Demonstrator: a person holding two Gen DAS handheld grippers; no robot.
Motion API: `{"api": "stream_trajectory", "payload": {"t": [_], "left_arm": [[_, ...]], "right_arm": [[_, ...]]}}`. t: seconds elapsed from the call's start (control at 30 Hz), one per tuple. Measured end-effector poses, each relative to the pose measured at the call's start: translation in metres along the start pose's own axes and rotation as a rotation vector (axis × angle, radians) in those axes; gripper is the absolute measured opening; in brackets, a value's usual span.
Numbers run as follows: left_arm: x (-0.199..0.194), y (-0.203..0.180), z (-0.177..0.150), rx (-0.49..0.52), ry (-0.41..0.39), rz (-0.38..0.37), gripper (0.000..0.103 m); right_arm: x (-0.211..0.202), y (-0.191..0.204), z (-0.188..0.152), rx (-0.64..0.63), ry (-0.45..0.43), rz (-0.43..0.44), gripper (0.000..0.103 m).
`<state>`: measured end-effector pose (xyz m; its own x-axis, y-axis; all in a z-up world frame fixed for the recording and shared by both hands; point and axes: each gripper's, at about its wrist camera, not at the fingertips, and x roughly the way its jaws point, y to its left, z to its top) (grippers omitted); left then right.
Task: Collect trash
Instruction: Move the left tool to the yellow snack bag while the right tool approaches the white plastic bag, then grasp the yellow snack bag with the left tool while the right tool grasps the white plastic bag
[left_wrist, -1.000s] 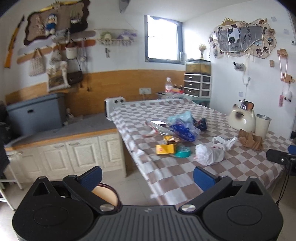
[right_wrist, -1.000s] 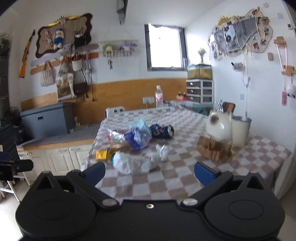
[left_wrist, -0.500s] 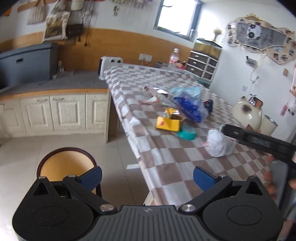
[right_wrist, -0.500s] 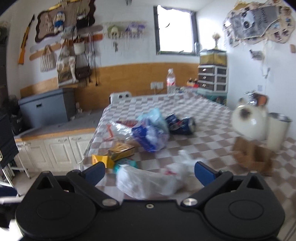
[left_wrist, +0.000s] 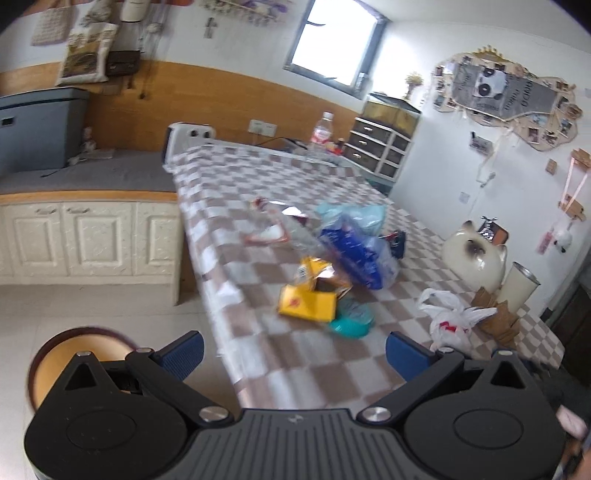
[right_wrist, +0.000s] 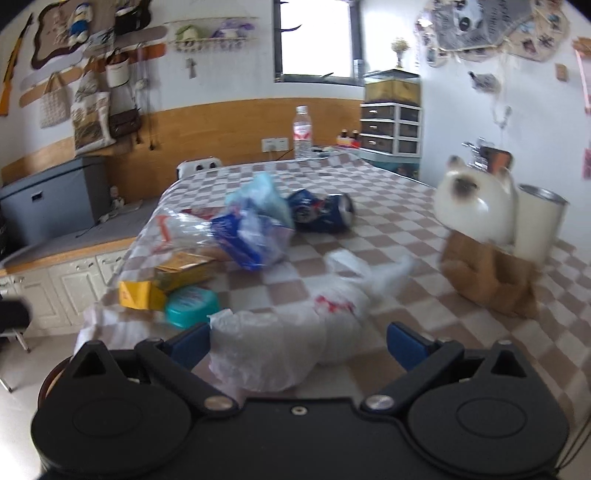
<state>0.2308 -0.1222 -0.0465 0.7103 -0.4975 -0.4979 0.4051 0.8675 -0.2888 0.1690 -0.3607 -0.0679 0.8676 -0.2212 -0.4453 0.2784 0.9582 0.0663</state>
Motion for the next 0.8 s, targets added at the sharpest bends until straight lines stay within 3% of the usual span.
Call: {"api": "stream_trajectory", "payload": {"t": [0.13, 0.27, 0.43, 0.57, 0.8], "left_arm": [[0.03, -0.017, 0.01, 0.1, 0.001, -0.018, 0.103], [0.06, -0.033, 0.016, 0.22, -0.008, 0.041, 0.103], [0.092, -0.03, 0.031, 0.175, 0.028, 0.022, 0.103], [0.118, -0.035, 0.038, 0.206, 0.068, 0.04, 0.102], [0.149, -0.036, 0.046, 0.228, 0.141, 0.038, 0.082]], "right_arm": [[-0.01, -0.026, -0.006, 0.032, -0.007, 0.002, 0.097], [-0.016, -0.047, -0.006, 0.045, -0.032, -0.012, 0.093], [-0.021, -0.068, -0.004, 0.088, -0.048, 0.015, 0.081], [-0.022, -0.077, -0.007, 0.165, -0.031, 0.07, 0.068], [-0.016, -0.068, -0.004, 0.25, -0.057, 0.155, 0.067]]}}
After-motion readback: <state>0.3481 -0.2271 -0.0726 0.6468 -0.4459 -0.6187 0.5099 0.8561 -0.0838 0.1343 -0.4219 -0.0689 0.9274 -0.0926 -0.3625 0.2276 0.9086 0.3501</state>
